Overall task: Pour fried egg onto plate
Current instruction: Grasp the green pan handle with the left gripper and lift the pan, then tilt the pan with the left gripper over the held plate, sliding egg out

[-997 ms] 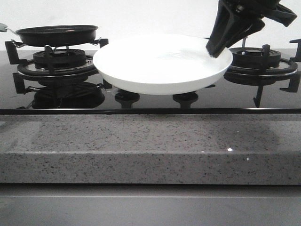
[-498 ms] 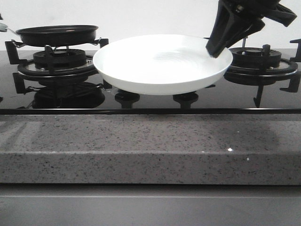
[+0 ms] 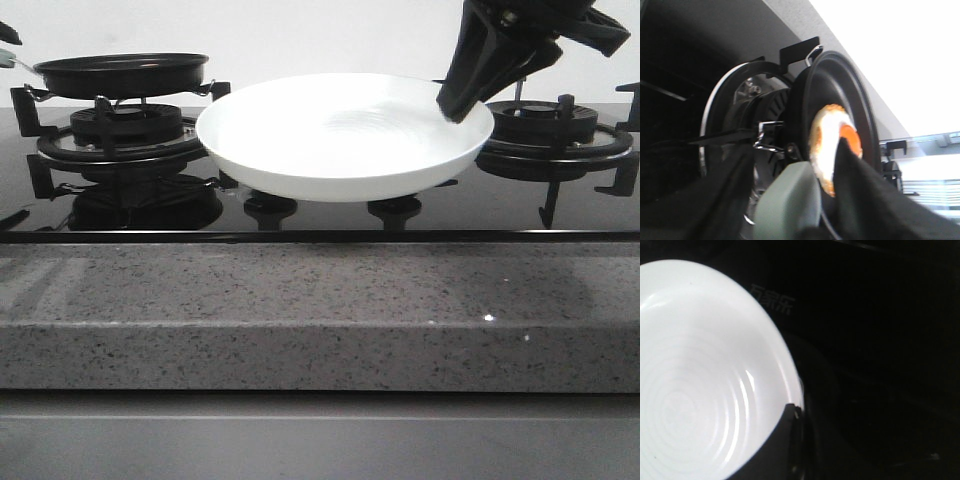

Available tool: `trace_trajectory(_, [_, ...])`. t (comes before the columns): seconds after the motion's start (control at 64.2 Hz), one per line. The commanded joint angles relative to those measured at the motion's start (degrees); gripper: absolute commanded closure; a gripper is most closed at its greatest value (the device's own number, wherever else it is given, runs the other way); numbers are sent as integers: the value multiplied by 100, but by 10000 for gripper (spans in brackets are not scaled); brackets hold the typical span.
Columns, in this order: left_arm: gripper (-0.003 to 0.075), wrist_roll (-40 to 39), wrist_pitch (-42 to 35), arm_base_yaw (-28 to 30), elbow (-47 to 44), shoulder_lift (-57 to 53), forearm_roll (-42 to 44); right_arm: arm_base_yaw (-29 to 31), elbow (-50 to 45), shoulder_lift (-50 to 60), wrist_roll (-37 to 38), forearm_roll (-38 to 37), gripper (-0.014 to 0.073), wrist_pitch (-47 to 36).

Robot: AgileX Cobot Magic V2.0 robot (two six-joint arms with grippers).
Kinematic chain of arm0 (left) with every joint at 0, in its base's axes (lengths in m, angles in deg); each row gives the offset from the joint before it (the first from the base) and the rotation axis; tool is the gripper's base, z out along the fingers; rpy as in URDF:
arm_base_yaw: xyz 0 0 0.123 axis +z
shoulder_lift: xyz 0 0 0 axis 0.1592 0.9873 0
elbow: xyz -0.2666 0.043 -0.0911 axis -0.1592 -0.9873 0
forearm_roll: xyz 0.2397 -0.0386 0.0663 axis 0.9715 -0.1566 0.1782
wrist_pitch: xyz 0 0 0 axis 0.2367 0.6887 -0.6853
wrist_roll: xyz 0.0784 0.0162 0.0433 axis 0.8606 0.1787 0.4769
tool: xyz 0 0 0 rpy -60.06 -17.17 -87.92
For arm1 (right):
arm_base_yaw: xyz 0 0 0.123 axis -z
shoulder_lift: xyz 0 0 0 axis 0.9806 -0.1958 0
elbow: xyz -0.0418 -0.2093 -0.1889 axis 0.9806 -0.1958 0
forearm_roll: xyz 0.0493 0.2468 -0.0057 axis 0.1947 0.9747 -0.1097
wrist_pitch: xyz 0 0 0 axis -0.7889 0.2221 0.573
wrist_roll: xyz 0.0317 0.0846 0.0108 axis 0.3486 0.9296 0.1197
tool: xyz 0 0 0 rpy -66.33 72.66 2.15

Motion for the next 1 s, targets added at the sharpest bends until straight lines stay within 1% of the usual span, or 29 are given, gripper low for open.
trace_trajectory(0.0, [479,17,231,-18,187,-306,-530,10,141,269,-37,180,661,-189])
trace_trajectory(0.078, [549,17,284,-18,187,-306,-544,10,141,269,-37,180,661,-189])
trace_trajectory(0.171, [610,17,403,-18,187,-306,-544,10,141,269,-37,180,661,-189])
trace_trajectory(0.405, [740,56,524,-18,187,-316,-547,10,141,269,-37,180,661,-189])
trace_trajectory(0.467, [741,125,615,-18,187,-328,-607,10,141,269,-37,180,661,-189])
trace_trajectory(0.576, [741,270,938,-18,187,-388,-1073,10,141,269,-37,180,661,-189])
trace_trajectory(0.685, [741,306,1050,-18,187,-535,-1402,10,141,269,-37,180,661,-189])
trace_trajectory(0.981, [741,462,1089,-56,187,-1308,-1402,10,141,269,-37,180,661,-189])
